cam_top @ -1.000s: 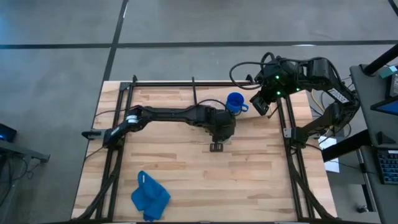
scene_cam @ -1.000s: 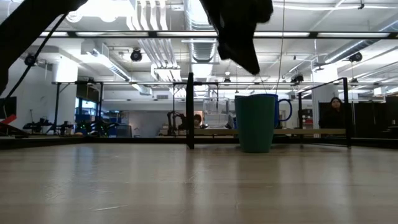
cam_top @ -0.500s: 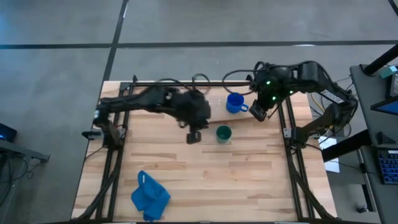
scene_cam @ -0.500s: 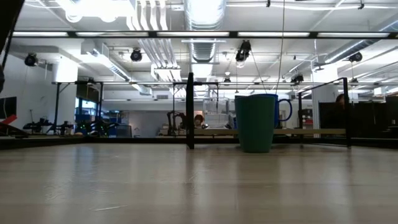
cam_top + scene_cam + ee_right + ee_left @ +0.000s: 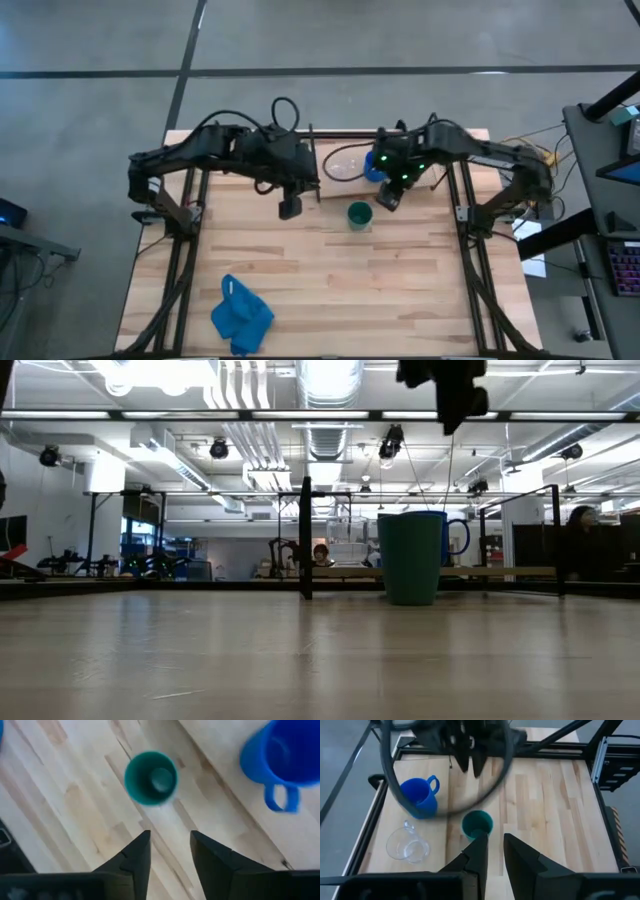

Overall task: Stack small to large cups/mugs on shelf
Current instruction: Put the green cup on the shelf

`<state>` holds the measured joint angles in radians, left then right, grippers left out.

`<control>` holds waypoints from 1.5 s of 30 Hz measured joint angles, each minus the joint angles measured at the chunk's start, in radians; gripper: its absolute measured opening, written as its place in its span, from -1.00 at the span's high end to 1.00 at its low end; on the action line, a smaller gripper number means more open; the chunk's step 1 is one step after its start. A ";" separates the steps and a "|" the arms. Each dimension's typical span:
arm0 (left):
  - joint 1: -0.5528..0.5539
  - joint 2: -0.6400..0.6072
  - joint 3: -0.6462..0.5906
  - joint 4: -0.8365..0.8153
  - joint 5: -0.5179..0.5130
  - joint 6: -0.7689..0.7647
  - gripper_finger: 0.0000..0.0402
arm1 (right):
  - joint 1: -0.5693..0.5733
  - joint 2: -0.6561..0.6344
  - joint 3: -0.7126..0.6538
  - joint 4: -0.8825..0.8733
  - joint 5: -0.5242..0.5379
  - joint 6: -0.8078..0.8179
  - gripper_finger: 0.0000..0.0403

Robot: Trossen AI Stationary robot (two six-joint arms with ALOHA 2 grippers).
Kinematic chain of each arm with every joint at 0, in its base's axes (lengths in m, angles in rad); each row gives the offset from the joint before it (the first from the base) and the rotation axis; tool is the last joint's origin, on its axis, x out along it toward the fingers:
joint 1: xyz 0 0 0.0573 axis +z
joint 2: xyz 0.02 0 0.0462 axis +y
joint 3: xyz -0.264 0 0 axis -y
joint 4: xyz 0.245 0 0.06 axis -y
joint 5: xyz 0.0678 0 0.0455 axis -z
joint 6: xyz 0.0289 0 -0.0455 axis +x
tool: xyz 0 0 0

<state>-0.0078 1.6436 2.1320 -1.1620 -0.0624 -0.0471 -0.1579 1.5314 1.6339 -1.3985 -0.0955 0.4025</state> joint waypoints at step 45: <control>0.000 0.007 -0.010 -0.052 -0.005 0.000 0.76 | 0.138 0.354 -0.021 0.217 0.026 0.099 0.39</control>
<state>-0.0078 1.6508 2.1220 -1.2136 -0.0673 -0.0467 -0.0196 1.8851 1.6128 -1.1818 -0.0690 0.5018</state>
